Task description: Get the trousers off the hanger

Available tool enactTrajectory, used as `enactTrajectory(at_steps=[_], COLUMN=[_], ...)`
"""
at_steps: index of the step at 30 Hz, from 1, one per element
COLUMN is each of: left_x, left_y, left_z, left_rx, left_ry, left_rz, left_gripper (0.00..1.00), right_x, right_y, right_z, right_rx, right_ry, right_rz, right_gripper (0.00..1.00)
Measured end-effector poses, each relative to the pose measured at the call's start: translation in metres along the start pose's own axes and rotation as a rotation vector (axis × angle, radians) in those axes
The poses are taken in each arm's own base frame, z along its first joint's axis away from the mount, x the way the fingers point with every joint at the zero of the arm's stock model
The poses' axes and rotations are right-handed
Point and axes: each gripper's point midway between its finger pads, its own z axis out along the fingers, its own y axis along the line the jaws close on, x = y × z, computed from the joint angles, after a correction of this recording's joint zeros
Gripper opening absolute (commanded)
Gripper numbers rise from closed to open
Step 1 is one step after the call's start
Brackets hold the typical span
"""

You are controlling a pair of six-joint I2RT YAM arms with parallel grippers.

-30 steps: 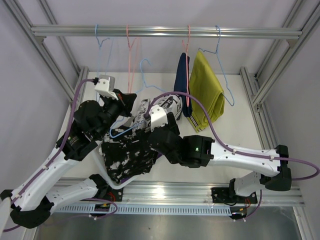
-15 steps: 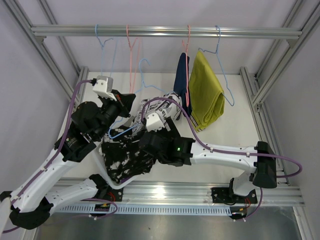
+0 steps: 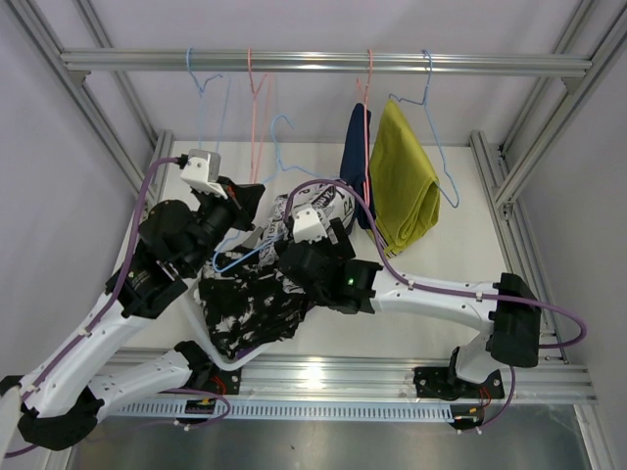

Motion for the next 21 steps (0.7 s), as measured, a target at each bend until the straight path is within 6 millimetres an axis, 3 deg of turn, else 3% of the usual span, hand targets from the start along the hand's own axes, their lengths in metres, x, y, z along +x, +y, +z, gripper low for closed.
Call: enactTrajectory(at_steps=[7,12,16,21], left_x=[-0.001,0.0,0.001,-0.001], left_y=[0.0,0.0,0.0,0.0], left_z=[-0.001,-0.001,0.0,0.0], left_rx=[0.001,0.0,0.0,0.003], left_ry=[-0.003,0.0,0.0,-0.008], left_rz=[-0.001,0.001,0.001,-0.001], left_gripper=[0.0,0.0,0.01,0.0], right_x=[0.001,0.006,-0.001,-0.01], right_y=[-0.005,-0.013,-0.018,-0.022], right_z=[0.007,0.012,0.012,0.013], right_rx=[0.039,0.09,0.109,0.116], right_ry=[-0.034,-0.076,-0.117,-0.154], right_rz=[0.008,-0.012,-0.008,0.005], right_gripper=[0.97,0.85,0.68,0.66])
